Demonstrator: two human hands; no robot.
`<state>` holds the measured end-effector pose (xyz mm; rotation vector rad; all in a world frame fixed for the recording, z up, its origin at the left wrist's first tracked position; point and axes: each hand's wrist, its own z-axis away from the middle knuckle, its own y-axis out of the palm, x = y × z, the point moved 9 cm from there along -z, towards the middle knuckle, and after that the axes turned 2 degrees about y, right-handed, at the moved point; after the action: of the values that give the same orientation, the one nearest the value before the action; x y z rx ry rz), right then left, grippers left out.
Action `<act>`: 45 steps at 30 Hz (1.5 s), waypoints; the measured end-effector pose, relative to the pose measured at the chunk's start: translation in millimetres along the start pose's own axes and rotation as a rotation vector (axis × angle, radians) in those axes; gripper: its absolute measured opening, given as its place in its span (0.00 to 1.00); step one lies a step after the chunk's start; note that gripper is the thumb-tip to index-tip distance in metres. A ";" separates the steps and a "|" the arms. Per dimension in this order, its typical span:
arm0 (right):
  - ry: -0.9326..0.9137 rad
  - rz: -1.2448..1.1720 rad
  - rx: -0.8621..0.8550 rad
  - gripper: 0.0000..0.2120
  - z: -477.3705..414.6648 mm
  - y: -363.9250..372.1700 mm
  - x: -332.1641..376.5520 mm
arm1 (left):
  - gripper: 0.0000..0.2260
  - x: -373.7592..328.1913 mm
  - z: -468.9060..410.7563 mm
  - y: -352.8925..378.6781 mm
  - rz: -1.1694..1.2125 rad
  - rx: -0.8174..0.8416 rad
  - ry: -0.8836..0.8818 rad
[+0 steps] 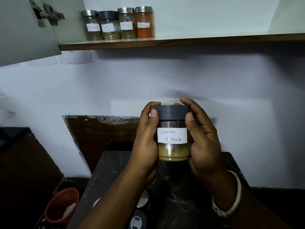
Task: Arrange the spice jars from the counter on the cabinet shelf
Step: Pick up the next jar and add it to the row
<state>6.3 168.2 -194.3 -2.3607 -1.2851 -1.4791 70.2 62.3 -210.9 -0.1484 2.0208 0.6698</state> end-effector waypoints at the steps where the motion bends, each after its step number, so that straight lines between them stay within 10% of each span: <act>1: 0.000 -0.003 0.004 0.15 -0.9 0.7 0.3 | 0.16 -0.4 -1.2 -0.1 0.002 0.000 -0.003; 10: -0.052 0.492 0.103 0.24 -49.3 12.6 38.8 | 0.22 -40.8 -48.3 9.1 -0.042 0.094 0.094; 22: -0.303 1.029 0.134 0.16 -241.6 70.2 140.4 | 0.26 -154.0 -234.8 36.4 -0.676 0.072 0.487; 30: -0.191 1.266 0.162 0.16 -367.0 57.6 71.4 | 0.16 -118.2 -322.7 -15.3 -1.821 -0.052 0.477; 45: -0.058 1.482 0.118 0.13 -493.9 65.0 -16.5 | 0.16 -111.5 -327.5 -15.4 -1.886 -0.081 0.679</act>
<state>-303.4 -111.2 78.8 -2.1907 0.4689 -0.7320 -116.6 -137.5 1.4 -2.1493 1.4408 -0.6128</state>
